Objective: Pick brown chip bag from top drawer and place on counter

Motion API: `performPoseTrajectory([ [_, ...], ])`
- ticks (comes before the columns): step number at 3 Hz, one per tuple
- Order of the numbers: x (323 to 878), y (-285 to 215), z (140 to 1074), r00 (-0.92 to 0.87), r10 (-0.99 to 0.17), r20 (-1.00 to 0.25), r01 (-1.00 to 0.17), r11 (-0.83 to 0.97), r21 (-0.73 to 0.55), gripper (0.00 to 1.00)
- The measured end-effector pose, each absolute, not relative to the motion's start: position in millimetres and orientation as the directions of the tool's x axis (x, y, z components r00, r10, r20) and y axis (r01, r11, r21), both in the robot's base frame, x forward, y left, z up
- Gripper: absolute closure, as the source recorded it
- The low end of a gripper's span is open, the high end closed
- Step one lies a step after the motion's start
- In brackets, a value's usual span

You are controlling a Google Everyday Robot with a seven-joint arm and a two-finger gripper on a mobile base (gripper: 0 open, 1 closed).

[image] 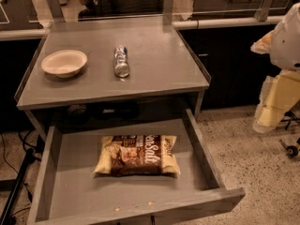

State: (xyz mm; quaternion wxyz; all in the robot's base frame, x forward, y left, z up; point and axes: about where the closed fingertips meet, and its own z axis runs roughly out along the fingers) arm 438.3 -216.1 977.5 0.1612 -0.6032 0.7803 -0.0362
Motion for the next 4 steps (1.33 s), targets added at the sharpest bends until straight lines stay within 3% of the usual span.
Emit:
performPoseTrajectory([
  [4,465,-149,946,-0.109,-0.983,-0.145,-0.95,0.146,-0.276,0.0],
])
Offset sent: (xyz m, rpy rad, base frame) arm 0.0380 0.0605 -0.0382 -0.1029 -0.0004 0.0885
